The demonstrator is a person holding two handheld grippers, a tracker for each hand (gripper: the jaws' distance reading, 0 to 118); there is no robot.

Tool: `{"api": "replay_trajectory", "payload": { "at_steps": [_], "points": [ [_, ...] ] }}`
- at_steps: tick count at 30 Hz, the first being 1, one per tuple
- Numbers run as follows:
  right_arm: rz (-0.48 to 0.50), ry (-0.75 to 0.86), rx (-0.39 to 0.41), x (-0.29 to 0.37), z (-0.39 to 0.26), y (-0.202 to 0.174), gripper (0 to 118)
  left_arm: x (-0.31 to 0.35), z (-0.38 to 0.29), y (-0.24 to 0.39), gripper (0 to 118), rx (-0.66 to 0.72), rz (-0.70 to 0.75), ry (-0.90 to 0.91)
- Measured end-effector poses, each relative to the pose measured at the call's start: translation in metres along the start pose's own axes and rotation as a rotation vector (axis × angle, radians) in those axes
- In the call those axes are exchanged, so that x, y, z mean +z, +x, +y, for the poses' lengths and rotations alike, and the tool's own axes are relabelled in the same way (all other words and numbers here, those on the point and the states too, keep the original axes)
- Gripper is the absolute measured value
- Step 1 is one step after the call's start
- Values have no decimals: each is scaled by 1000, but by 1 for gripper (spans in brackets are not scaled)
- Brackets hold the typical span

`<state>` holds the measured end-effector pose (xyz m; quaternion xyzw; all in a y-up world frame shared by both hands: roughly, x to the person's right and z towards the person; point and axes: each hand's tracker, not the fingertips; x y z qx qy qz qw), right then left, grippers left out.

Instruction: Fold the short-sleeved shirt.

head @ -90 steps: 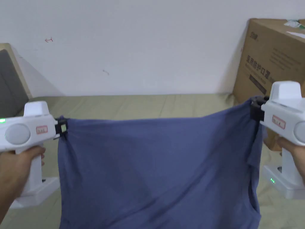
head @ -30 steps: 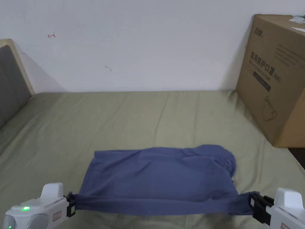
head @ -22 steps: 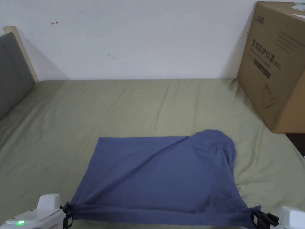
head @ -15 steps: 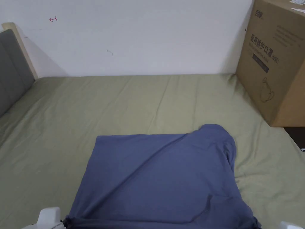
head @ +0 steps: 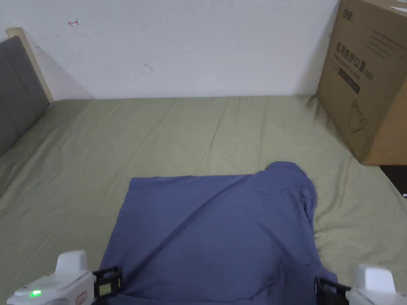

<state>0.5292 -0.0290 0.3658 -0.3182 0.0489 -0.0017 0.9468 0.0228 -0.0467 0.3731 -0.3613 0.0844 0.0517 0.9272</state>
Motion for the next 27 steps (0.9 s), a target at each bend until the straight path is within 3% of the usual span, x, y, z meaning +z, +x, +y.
{"api": "replay_trajectory", "payload": {
  "at_steps": [2,3,6,7,10,12,14,15,16,17,18,23,27],
  "points": [
    [4,98,24,12,31,-11,99,19,26,12,111,-29,-6,100],
    [72,100,-41,20,44,-19,99,30,38,19,111,-38,-6,165],
    [61,252,-30,39,79,-40,99,53,65,35,111,-47,2,320],
    [-53,327,157,42,85,-42,99,58,70,39,110,-43,4,357],
    [-54,415,161,53,99,-59,98,69,83,49,101,-28,30,455],
    [-54,431,143,58,102,-68,94,75,85,53,82,-22,13,494],
    [-61,451,148,60,102,-72,78,77,85,53,45,-17,-11,519],
    [-58,451,126,61,102,-74,65,78,84,54,23,-20,-15,524],
    [-58,453,129,62,103,-75,39,79,82,55,2,-27,-19,529],
    [-52,454,129,62,103,-75,13,80,81,57,0,-27,-24,535],
    [-50,454,127,62,102,-76,0,79,80,58,0,-29,-25,539],
    [-55,446,108,63,101,-77,0,75,74,56,0,-53,-28,479],
    [-49,438,97,64,99,-75,0,56,61,39,0,-32,-23,308]
  ]
}}
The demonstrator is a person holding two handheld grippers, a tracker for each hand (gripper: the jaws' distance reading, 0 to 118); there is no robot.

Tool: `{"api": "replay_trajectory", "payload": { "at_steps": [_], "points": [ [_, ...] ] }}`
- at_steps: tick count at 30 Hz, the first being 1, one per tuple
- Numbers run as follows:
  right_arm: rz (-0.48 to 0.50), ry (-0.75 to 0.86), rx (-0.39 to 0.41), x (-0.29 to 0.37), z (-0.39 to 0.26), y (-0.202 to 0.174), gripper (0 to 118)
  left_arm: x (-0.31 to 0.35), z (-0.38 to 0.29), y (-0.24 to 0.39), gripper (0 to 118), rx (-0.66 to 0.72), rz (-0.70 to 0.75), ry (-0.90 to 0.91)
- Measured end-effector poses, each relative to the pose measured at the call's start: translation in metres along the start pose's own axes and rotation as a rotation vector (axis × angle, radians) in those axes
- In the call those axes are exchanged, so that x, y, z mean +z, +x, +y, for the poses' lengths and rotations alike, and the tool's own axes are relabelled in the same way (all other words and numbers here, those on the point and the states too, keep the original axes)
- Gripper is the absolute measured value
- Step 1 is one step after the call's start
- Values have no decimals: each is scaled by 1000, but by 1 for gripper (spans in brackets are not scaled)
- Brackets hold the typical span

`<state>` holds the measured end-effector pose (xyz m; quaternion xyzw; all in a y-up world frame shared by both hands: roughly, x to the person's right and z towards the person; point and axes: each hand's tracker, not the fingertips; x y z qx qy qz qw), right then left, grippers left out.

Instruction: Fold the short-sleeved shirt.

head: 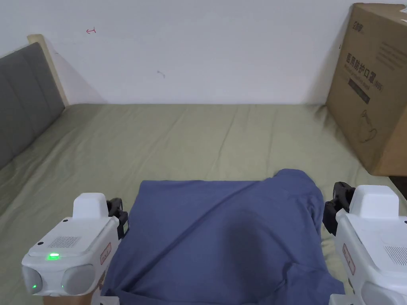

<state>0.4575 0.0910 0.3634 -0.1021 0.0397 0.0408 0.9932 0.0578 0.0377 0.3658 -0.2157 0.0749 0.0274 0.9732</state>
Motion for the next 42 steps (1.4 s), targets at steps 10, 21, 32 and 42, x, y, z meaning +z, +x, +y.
{"api": "replay_trajectory", "payload": {
  "at_steps": [10,21,32,42],
  "points": [
    [13,-52,-13,-6,-13,6,0,-35,-81,-56,62,81,17,-404],
    [3,-108,-21,-8,-27,13,0,-53,-138,-65,79,43,67,-541],
    [-35,-275,-50,-9,-73,42,11,-53,-143,-57,6,25,-3,-525],
    [-10,-716,-61,-20,-200,57,100,-51,-136,-60,6,46,-9,-497]
  ]
}}
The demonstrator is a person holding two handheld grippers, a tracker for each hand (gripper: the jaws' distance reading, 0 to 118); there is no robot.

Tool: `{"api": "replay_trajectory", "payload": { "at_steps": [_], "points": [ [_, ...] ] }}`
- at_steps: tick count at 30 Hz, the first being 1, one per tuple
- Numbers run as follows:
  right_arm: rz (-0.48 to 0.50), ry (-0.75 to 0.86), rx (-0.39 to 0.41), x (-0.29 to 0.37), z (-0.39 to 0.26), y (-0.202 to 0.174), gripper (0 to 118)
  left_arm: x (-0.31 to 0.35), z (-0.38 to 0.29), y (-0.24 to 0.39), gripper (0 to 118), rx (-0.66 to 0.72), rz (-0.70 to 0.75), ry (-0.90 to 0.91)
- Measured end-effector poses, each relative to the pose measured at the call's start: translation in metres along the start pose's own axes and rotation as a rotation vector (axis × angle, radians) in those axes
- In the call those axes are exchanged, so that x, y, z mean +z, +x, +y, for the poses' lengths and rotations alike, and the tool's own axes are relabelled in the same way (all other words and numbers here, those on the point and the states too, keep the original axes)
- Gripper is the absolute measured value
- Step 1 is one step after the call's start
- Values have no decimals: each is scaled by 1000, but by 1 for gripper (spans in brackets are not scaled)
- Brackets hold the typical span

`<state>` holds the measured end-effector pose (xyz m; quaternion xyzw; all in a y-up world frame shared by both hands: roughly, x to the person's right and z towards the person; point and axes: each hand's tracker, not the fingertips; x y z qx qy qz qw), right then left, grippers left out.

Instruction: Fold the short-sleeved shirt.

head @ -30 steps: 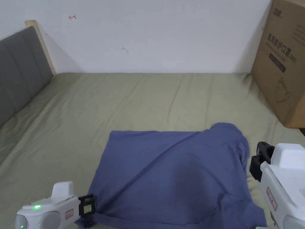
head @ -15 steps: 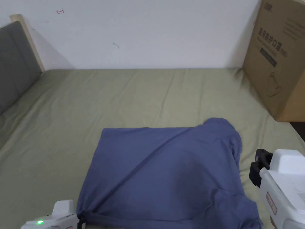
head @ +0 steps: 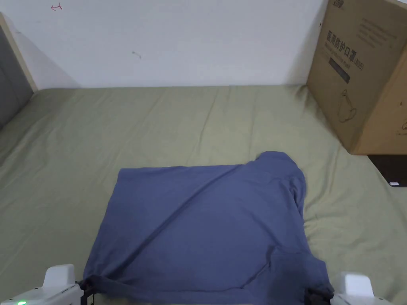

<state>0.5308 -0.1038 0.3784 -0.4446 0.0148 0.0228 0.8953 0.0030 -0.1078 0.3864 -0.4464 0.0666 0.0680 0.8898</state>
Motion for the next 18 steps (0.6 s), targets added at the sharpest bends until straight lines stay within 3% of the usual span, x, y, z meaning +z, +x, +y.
{"api": "replay_trajectory", "payload": {
  "at_steps": [3,7,18],
  "points": [
    [5,-11,4,-14,-8,-1,81,0,0,1,6,-2,4,-3],
    [74,-4,12,-23,-7,2,6,0,0,1,6,7,3,-2],
    [86,205,22,19,44,-4,5,16,34,-3,6,58,-16,87]
  ]
}}
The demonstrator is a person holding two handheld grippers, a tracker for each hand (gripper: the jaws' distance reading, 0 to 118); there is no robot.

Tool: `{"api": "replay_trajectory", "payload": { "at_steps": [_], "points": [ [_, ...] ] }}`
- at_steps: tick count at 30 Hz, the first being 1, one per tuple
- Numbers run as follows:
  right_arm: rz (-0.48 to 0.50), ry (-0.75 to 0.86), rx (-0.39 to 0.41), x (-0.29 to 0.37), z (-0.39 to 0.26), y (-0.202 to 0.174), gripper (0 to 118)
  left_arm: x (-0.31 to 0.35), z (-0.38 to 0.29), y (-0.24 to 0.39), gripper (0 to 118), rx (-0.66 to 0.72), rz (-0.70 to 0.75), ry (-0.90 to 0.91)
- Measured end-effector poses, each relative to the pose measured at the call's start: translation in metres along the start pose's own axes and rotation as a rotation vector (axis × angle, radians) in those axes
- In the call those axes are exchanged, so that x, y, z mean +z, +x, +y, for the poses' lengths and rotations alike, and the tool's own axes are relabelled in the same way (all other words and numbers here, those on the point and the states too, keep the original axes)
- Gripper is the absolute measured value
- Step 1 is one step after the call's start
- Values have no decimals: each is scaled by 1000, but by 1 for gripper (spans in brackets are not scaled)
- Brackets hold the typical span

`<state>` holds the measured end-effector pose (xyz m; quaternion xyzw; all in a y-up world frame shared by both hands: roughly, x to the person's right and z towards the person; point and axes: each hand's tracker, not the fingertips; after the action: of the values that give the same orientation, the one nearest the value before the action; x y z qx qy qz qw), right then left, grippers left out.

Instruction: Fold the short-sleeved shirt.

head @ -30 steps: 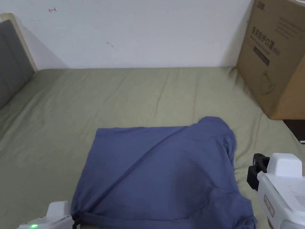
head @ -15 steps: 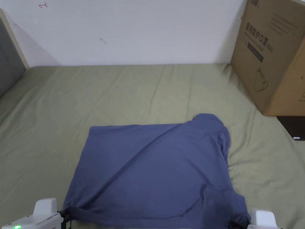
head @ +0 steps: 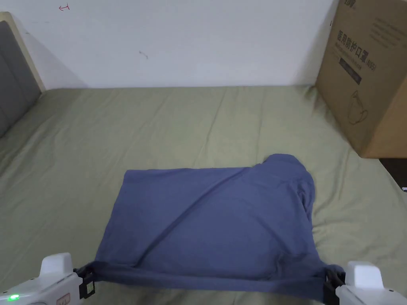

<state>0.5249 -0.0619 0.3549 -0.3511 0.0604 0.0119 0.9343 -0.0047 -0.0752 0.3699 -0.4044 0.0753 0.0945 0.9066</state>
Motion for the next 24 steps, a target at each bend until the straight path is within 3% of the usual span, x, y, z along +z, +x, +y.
{"api": "replay_trajectory", "payload": {
  "at_steps": [9,17,24],
  "points": [
    [-29,72,10,-58,77,-1,5,-41,69,12,6,-9,1,40],
    [-68,-85,66,-154,89,5,5,-128,95,18,6,-11,44,-106],
    [-85,-247,-40,-193,77,6,5,-156,86,21,6,-24,84,-176]
  ]
}}
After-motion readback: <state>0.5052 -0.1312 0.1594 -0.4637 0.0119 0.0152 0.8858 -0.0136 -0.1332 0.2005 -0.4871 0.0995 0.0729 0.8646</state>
